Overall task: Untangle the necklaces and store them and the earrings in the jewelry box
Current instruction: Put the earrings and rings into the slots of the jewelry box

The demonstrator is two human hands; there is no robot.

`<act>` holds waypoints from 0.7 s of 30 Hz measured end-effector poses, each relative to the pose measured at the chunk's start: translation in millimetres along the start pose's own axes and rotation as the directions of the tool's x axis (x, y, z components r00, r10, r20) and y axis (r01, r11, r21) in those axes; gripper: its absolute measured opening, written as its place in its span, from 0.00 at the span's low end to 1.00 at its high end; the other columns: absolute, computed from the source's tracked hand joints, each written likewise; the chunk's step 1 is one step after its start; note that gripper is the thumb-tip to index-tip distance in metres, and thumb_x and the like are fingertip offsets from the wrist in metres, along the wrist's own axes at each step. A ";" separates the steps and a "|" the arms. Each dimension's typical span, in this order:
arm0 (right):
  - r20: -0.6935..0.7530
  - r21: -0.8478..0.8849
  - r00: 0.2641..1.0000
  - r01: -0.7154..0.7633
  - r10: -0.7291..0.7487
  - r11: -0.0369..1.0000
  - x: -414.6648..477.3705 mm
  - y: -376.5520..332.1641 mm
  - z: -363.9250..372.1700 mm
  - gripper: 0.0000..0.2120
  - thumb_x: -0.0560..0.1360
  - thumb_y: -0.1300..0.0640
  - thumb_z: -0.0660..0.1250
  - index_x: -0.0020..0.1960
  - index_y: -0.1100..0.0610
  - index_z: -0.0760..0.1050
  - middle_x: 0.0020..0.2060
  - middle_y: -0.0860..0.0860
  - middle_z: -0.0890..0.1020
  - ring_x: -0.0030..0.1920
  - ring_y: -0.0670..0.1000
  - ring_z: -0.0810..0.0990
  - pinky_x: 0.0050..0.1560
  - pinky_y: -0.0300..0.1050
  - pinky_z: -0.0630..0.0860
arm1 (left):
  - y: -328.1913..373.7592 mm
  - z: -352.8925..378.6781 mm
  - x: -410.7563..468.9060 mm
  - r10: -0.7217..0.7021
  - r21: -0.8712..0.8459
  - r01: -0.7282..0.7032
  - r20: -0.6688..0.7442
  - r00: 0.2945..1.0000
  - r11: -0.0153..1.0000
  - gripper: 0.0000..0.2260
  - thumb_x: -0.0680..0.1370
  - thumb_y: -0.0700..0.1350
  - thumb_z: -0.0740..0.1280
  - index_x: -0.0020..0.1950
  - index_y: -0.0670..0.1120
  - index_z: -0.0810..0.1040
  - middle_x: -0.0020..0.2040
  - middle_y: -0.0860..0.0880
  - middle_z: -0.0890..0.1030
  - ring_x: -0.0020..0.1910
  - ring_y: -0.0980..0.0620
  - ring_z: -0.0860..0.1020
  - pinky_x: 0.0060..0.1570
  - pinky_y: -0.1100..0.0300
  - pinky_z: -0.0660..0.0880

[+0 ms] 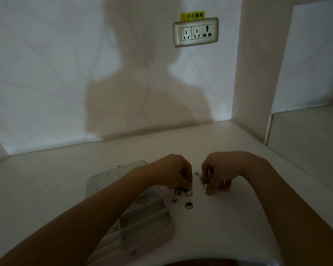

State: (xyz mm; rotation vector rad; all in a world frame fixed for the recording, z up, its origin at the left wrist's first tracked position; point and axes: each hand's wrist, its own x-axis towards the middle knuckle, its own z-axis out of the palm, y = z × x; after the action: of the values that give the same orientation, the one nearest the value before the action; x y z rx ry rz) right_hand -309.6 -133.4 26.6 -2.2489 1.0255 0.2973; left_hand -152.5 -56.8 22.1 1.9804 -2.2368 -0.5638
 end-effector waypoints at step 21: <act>-0.025 -0.012 0.988 0.150 -0.151 0.989 -3.3 -8.3 4.2 0.05 0.68 0.61 0.76 0.41 0.56 0.81 0.37 0.52 0.83 0.31 0.45 0.81 0.35 0.35 0.78 | -11.3 -6.3 -5.5 -0.024 -0.070 0.029 0.067 0.997 0.997 0.11 0.73 0.35 0.69 0.53 0.47 0.81 0.51 0.51 0.82 0.49 0.54 0.80 0.47 0.60 0.79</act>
State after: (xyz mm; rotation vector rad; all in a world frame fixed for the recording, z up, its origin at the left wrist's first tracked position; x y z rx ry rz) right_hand -305.4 -124.7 28.6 -2.3298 0.8626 0.2095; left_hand -139.2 -53.7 25.1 1.9878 -2.1982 -0.7109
